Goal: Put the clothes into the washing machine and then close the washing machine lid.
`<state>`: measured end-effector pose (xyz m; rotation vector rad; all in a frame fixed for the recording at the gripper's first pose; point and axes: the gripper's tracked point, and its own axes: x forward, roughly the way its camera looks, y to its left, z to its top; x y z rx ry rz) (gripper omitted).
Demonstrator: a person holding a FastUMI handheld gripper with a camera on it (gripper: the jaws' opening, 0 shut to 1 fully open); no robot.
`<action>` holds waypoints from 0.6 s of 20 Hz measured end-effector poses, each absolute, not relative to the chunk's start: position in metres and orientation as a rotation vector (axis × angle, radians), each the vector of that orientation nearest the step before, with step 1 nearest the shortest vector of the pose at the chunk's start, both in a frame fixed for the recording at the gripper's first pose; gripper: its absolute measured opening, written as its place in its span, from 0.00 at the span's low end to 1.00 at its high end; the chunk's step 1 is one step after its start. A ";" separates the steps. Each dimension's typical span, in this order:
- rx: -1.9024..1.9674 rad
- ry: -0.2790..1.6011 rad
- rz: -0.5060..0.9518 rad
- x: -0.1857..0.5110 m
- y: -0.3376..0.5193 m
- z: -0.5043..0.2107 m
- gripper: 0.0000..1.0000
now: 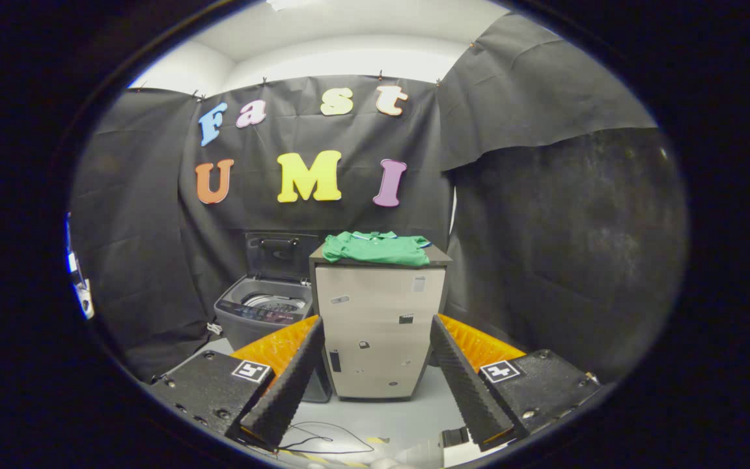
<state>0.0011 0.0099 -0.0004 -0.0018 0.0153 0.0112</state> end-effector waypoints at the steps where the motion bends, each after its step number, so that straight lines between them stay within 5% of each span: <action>1: -0.007 0.016 0.012 0.001 0.011 0.001 1.00; 12: -0.026 0.000 -0.019 0.017 0.015 0.052 1.00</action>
